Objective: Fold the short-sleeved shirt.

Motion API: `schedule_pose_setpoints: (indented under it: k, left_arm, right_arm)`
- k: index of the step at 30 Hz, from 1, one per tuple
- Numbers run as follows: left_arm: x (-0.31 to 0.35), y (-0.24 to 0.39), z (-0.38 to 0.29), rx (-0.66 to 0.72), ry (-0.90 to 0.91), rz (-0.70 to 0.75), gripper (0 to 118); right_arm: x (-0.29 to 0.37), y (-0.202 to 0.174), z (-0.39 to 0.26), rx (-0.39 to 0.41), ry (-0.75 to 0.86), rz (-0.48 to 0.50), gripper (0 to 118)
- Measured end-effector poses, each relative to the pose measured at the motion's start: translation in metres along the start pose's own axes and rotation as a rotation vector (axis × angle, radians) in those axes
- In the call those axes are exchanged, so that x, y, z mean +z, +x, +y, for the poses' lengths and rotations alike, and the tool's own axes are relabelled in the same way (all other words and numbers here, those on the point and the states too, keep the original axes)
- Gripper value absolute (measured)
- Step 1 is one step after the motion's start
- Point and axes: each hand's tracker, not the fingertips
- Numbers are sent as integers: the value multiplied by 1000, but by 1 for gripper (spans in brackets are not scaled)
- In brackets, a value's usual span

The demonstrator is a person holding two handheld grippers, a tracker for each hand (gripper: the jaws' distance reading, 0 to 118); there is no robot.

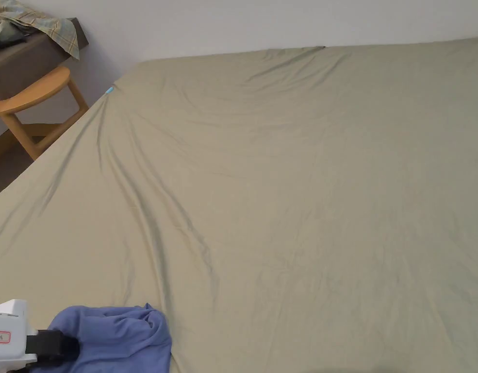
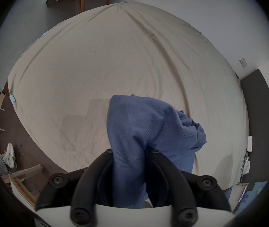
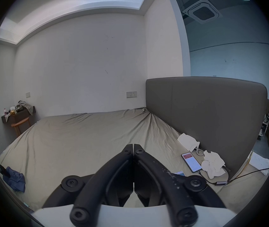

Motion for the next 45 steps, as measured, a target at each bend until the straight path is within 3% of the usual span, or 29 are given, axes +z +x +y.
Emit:
schedule_pose_setpoints:
  k: [2, 3, 6, 10, 12, 16, 18, 24, 32, 33, 34, 35, 36, 37, 45]
  left_arm:
    - [3, -3, -2, -1, 5, -4, 104]
    - [5, -5, -3, -2, -8, -11, 118]
    - [45, 1, -7, -10, 139, -34, 105]
    - [119, 65, -40, -289, 537, 219, 108]
    - [162, 111, -72, -346, 806, 211, 115]
    - [225, 183, -120, -262, 1171, 117, 118]
    - [246, 208, -134, -194, 1244, 88, 118]
    - [232, 259, -158, -292, 1277, 148, 118]
    - [215, 264, -174, -271, 1243, 30, 118]
    - [216, 264, -176, -257, 1254, 23, 116]
    - [217, 263, -176, -264, 1261, 16, 104]
    - [217, 264, -175, -277, 1264, 26, 75]
    - [219, 268, -175, -296, 1257, 54, 7]
    - [220, 270, -176, -311, 1264, 53, 0]
    - [218, 279, -178, -365, 1244, 74, 0]
  right_arm:
    - [-1, -1, 0, -1, -3, 5, 0]
    - [-1, -1, 0, -3, -7, 9, 0]
    - [1, -2, 0, -7, -4, 22, 0]
    - [9, -3, 3, -11, 37, 39, 0]
    - [15, -1, 7, -33, 62, 57, 0]
    - [32, -12, 21, -31, 113, 63, 0]
    - [41, -12, 24, -29, 138, 62, 0]
    - [52, 2, 21, -30, 188, 62, 0]
    - [55, -1, 17, -12, 216, 84, 0]
    - [56, 0, 18, -20, 220, 89, 0]
    - [56, 0, 18, -23, 221, 90, 0]
    - [56, 1, 17, -24, 224, 88, 0]
    - [57, 1, 17, -28, 227, 86, 0]
    - [57, 2, 17, -32, 225, 90, 0]
    - [56, 6, 13, -46, 219, 84, 0]
